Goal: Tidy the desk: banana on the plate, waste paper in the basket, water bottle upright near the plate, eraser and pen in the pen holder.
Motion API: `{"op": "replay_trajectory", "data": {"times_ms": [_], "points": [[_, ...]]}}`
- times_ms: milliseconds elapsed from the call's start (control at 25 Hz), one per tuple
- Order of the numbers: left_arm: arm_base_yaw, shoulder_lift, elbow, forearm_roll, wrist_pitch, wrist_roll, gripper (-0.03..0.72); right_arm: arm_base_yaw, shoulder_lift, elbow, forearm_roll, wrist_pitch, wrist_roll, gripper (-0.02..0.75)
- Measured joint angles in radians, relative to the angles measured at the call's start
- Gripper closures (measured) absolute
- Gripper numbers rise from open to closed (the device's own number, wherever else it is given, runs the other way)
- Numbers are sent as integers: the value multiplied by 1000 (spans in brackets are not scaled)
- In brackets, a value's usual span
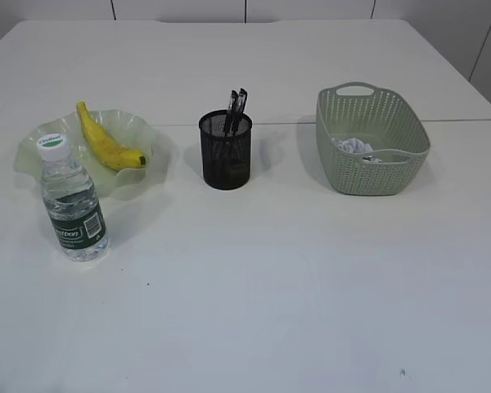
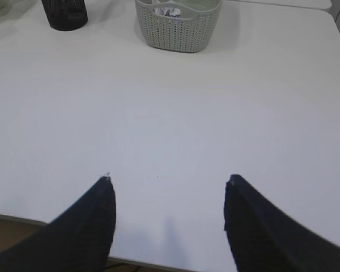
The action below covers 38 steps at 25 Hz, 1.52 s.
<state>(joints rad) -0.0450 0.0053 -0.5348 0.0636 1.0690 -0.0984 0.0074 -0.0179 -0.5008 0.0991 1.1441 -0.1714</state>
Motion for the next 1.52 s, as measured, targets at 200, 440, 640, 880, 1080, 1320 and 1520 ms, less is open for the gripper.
{"op": "replay_trajectory", "data": {"times_ms": [200,440,640,880,1080,1320,1520], "points": [[28,0,0,2,0,0,299,0,0,0,12,0,0,286],[28,0,0,-8,0,0,307,-13,0,0,18,0,0,286],[28,0,0,-12,0,0,308,-46,0,0,18,0,0,286],[28,0,0,-12,0,0,308,-48,0,0,18,0,0,286],[28,0,0,-9,0,0,308,-48,0,0,18,0,0,286],[28,0,0,-7,0,0,308,-48,0,0,19,0,0,286],[28,0,0,-7,0,0,308,-48,0,0,19,0,0,286]]}}
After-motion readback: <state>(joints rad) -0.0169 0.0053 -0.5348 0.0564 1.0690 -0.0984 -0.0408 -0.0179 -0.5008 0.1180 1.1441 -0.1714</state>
